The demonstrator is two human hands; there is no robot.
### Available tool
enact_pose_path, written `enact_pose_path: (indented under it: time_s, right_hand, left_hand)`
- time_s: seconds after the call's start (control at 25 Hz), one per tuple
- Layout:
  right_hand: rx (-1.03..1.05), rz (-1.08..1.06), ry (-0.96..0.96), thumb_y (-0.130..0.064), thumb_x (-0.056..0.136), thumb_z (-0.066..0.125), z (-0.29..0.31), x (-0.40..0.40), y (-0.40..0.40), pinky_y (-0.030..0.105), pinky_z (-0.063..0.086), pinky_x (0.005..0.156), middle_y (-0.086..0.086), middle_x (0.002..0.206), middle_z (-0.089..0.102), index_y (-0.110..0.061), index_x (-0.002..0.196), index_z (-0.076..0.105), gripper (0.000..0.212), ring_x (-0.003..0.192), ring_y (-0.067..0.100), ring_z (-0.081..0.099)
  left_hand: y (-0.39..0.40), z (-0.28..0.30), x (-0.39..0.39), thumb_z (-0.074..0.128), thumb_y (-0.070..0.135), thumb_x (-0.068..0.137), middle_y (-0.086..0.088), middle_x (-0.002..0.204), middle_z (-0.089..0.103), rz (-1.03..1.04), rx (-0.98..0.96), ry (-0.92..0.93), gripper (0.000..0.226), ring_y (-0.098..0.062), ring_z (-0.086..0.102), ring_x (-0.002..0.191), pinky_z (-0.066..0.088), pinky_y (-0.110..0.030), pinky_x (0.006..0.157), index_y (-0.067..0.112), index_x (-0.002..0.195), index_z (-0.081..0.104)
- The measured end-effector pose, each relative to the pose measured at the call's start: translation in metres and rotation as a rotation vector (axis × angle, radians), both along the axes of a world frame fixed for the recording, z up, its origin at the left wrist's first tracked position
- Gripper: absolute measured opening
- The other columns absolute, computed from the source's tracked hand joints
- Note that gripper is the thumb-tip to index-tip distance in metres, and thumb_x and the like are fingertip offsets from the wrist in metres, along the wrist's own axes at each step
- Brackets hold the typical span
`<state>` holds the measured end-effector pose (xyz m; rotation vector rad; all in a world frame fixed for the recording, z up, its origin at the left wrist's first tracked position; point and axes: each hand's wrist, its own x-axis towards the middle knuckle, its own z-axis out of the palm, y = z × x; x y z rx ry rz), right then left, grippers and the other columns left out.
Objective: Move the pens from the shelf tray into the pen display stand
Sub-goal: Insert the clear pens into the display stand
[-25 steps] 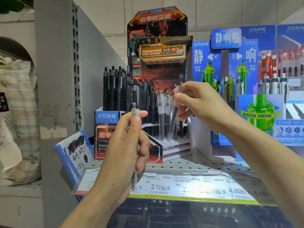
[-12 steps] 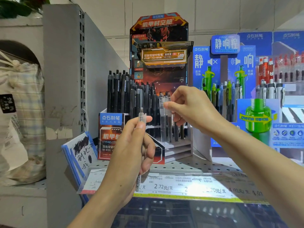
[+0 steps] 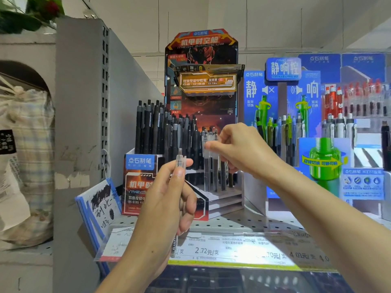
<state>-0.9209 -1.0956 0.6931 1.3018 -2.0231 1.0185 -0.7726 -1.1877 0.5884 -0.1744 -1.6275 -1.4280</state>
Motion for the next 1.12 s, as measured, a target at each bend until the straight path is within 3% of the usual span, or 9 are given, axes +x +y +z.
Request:
enact_pose_path:
  time_s: [0.24, 0.4, 0.52, 0.64, 0.76, 0.84, 0.92, 1.04, 1.12]
  right_hand:
    - [0.067, 0.099, -0.164, -0.024, 0.098, 0.061, 0.005, 0.003, 0.006, 0.028, 0.058, 0.046, 0.016, 0.067, 0.073, 0.006, 0.079, 0.066, 0.036, 0.047, 0.021, 0.068]
    - [0.102, 0.004, -0.022, -0.020, 0.090, 0.052, 0.006, 0.013, 0.008, 0.039, 0.063, 0.057, 0.015, 0.059, 0.070, 0.007, 0.072, 0.065, 0.036, 0.053, 0.029, 0.071]
    - [0.135, -0.059, 0.118, -0.032, 0.094, 0.056, 0.007, 0.018, 0.008, 0.042, 0.060, 0.066, 0.009, 0.054, 0.060, -0.005, 0.060, 0.051, 0.044, 0.057, 0.030, 0.065]
    - [0.172, -0.051, 0.087, -0.039, 0.098, 0.059, 0.009, 0.019, 0.009, 0.043, 0.061, 0.069, 0.010, 0.058, 0.063, -0.008, 0.061, 0.051, 0.049, 0.062, 0.031, 0.069]
    - [0.208, -0.029, 0.004, -0.031, 0.102, 0.054, 0.010, 0.017, 0.009, 0.044, 0.063, 0.065, 0.014, 0.060, 0.068, -0.008, 0.062, 0.053, 0.046, 0.057, 0.031, 0.071]
    - [0.270, -0.005, -0.045, -0.017, 0.105, 0.048, 0.011, 0.020, 0.010, 0.044, 0.064, 0.062, 0.018, 0.061, 0.070, -0.018, 0.059, 0.047, 0.046, 0.055, 0.032, 0.072]
    - [0.378, -0.029, 0.013, -0.008, 0.106, 0.039, 0.012, 0.022, 0.011, 0.043, 0.063, 0.065, 0.020, 0.065, 0.071, -0.024, 0.058, 0.039, 0.050, 0.063, 0.037, 0.074]
    - [0.451, -0.139, 0.159, -0.030, 0.109, 0.035, 0.010, 0.024, 0.014, 0.037, 0.057, 0.068, 0.005, 0.065, 0.057, -0.016, 0.068, 0.044, 0.045, 0.074, 0.036, 0.069]
    - [0.306, -0.167, 0.202, -0.045, 0.106, 0.038, 0.004, 0.028, 0.017, 0.034, 0.049, 0.065, 0.001, 0.064, 0.053, -0.015, 0.071, 0.050, 0.048, 0.069, 0.028, 0.060]
  left_hand:
    - [0.001, 0.001, 0.001, 0.050, 0.056, 0.090, -0.007, 0.063, 0.053, 0.015, -0.015, -0.020, 0.033, -0.012, 0.039, 0.039, 0.032, -0.021, 0.037, 0.044, 0.116, 0.065]
    - [-0.001, 0.001, -0.001, 0.049, 0.054, 0.092, -0.007, 0.062, 0.053, 0.027, -0.016, -0.025, 0.029, -0.013, 0.038, 0.038, 0.032, -0.020, 0.038, 0.046, 0.115, 0.066]
    - [-0.001, 0.002, -0.002, 0.048, 0.055, 0.089, -0.006, 0.061, 0.054, 0.049, -0.031, -0.037, 0.030, -0.014, 0.040, 0.039, 0.033, -0.021, 0.036, 0.049, 0.112, 0.066]
    - [0.000, 0.004, -0.002, 0.048, 0.055, 0.088, -0.007, 0.060, 0.054, 0.071, -0.043, -0.031, 0.030, -0.014, 0.040, 0.038, 0.034, -0.022, 0.035, 0.049, 0.110, 0.067]
    - [-0.001, 0.005, -0.003, 0.047, 0.054, 0.088, -0.009, 0.060, 0.054, 0.055, -0.046, -0.039, 0.030, -0.016, 0.040, 0.036, 0.033, -0.021, 0.036, 0.048, 0.110, 0.067]
    - [-0.002, 0.005, -0.003, 0.047, 0.055, 0.088, -0.009, 0.060, 0.054, 0.054, -0.038, -0.046, 0.031, -0.016, 0.041, 0.037, 0.033, -0.020, 0.037, 0.050, 0.112, 0.066]
    - [0.003, 0.005, 0.000, 0.047, 0.057, 0.088, -0.008, 0.060, 0.054, 0.054, -0.037, -0.054, 0.033, -0.016, 0.042, 0.037, 0.035, -0.020, 0.038, 0.054, 0.117, 0.064]
    - [0.009, 0.008, 0.000, 0.042, 0.059, 0.092, -0.007, 0.058, 0.052, 0.057, -0.034, -0.067, 0.036, -0.015, 0.042, 0.037, 0.034, -0.020, 0.039, 0.059, 0.123, 0.060]
    - [0.004, 0.013, -0.007, 0.035, 0.049, 0.104, -0.011, 0.054, 0.050, 0.062, 0.029, -0.152, 0.035, -0.019, 0.040, 0.035, 0.033, -0.024, 0.037, 0.053, 0.131, 0.057]
